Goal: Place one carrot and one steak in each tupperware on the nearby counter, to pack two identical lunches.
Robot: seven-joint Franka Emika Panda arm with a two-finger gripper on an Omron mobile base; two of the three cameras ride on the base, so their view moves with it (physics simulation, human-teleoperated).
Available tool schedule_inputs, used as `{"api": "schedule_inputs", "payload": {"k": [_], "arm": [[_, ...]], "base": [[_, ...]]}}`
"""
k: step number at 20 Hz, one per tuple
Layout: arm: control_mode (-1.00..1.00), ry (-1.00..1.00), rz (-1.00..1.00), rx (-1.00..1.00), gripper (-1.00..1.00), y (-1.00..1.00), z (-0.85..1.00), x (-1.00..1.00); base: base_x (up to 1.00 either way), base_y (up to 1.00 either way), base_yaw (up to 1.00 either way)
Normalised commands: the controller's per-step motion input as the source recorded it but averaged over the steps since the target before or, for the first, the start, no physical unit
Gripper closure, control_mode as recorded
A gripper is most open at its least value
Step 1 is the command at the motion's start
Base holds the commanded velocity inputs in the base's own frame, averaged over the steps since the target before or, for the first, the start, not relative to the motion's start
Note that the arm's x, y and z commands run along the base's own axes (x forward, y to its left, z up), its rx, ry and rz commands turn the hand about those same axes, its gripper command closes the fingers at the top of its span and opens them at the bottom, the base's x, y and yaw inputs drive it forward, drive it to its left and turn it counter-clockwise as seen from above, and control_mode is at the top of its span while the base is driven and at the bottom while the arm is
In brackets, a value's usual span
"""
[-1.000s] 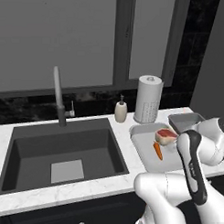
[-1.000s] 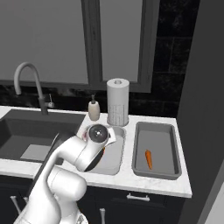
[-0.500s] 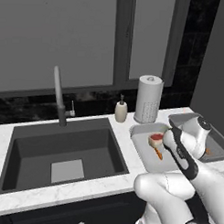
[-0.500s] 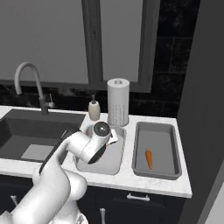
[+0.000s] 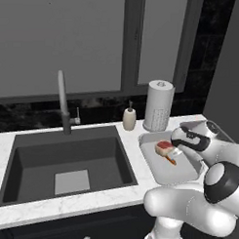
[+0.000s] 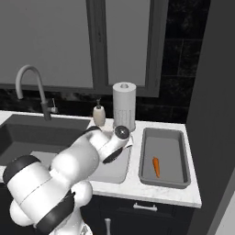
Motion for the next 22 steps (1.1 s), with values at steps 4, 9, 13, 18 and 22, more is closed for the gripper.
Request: {"api": "schedule_inputs", "payload": {"k": [4, 9, 13, 18, 22], "arm": [[-1.00, 0.09, 0.01, 0.00, 1.00, 0.00, -0.13, 0.54], [-1.00, 0.08, 0.01, 0.00, 1.00, 0.00, -0.24, 0.55], [-1.00, 0.06, 0.02, 0.00, 1.00, 0.00, -0.33, 0.50], [-1.00, -0.01, 0.08, 0.00, 1.00, 0.00, -0.42, -0.22], [-1.00, -0.04, 0.10, 0.00, 1.00, 0.02, -0.36, -0.65]], "base": [[0.00, 0.00, 0.00], [0.00, 0.00, 0.00], [0.00, 0.00, 0.00], [0.00, 0.00, 0.00], [0.00, 0.00, 0.00]]}}
